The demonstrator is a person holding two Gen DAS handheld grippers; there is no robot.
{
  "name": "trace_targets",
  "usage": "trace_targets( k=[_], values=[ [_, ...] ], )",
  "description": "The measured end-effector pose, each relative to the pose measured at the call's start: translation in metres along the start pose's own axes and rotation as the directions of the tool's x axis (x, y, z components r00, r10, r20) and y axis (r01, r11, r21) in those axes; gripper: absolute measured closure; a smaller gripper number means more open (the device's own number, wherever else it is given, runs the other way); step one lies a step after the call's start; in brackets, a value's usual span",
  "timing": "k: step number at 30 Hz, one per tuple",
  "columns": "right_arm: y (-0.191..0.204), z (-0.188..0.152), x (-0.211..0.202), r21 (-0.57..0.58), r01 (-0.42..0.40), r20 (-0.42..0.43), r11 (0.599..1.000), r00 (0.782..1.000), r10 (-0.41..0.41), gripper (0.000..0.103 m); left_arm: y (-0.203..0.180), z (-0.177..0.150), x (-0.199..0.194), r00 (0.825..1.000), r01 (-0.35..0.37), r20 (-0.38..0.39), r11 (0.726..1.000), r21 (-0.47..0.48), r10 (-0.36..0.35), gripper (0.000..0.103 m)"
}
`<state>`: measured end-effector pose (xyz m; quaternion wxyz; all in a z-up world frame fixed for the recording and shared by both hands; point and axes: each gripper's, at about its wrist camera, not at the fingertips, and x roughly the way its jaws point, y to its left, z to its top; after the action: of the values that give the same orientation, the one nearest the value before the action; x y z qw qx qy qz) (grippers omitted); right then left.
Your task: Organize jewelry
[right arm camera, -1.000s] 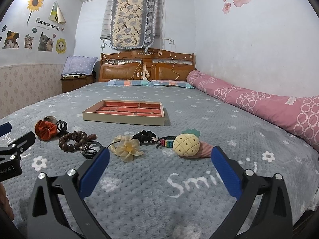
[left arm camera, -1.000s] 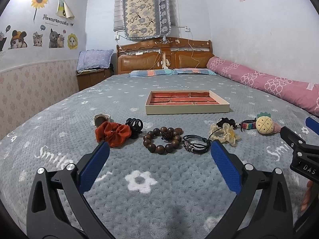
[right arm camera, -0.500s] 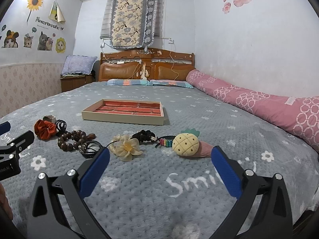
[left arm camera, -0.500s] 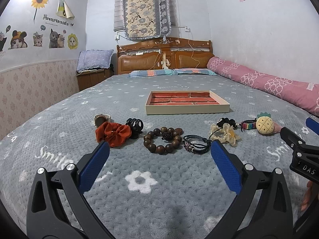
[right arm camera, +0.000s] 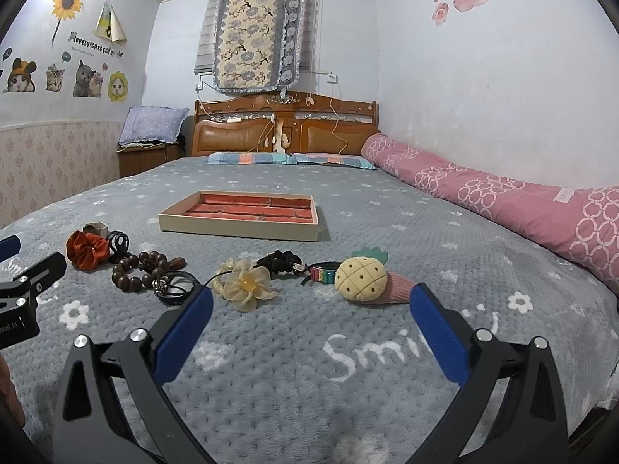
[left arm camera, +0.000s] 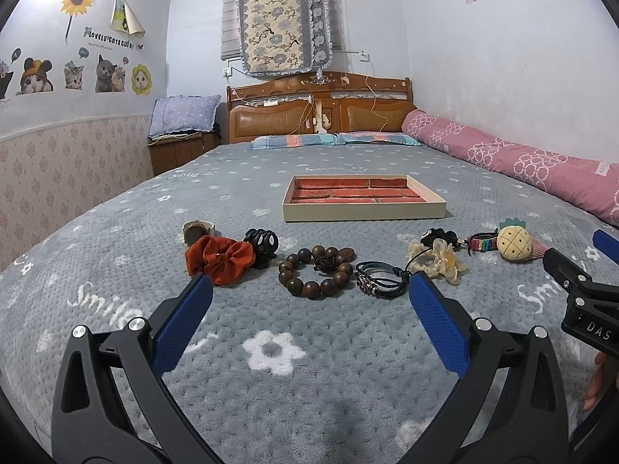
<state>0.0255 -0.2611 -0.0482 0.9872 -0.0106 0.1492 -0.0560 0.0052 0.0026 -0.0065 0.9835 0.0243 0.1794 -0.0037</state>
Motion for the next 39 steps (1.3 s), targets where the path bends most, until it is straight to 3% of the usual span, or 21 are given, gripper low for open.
trace_targets(
  k=[27, 39],
  values=[
    [0.005, -0.003, 0.004, -0.002, 0.004, -0.005, 1.000, 1.000, -0.004, 0.004, 0.001, 0.001, 0.001, 1.000, -0.011, -0.010, 1.000, 0.000, 0.011, 0.005],
    [0.009, -0.001, 0.018, -0.018, 0.015, -0.060, 1.000, 0.998, -0.016, 0.004, 0.009, 0.002, 0.018, 0.996, -0.031, -0.086, 0.999, -0.026, 0.029, 0.005]
  ],
)
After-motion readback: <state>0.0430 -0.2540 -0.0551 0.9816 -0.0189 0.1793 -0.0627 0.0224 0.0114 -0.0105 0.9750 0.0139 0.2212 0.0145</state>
